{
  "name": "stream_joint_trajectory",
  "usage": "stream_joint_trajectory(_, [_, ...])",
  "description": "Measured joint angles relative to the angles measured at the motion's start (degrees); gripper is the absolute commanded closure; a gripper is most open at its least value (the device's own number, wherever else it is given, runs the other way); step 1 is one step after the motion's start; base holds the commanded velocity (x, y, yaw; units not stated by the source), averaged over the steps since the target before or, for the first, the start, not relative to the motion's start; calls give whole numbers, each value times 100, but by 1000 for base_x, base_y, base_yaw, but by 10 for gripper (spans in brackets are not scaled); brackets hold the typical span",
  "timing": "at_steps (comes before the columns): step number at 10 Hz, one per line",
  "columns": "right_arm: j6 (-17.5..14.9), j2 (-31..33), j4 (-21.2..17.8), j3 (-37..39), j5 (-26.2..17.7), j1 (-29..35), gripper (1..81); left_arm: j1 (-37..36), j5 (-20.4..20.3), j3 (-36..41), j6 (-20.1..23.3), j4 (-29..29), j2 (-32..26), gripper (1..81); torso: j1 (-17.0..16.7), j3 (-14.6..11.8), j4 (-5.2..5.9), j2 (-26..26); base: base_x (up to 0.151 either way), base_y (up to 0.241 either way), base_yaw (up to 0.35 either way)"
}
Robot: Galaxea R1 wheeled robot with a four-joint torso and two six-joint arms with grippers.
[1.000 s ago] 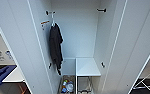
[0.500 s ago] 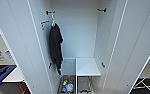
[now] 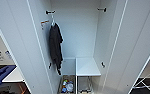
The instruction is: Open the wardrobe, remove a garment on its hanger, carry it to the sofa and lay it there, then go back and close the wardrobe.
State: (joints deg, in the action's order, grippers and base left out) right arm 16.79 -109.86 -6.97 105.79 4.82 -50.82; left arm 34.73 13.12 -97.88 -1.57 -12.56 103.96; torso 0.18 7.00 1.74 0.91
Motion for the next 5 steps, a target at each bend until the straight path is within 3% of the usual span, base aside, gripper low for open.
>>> stream_joint_trajectory(2, [449,90,-13,-4,-110,339,10,-579,438,-391,-10,-354,-84,10,2,2,0,-2,0,0,0])
stream_joint_trajectory(5, [1342,236,-24,-77,-552,1248,10,-1395,885,-990,-24,-1564,-127,10,5,5,0,-5,0,0,0])
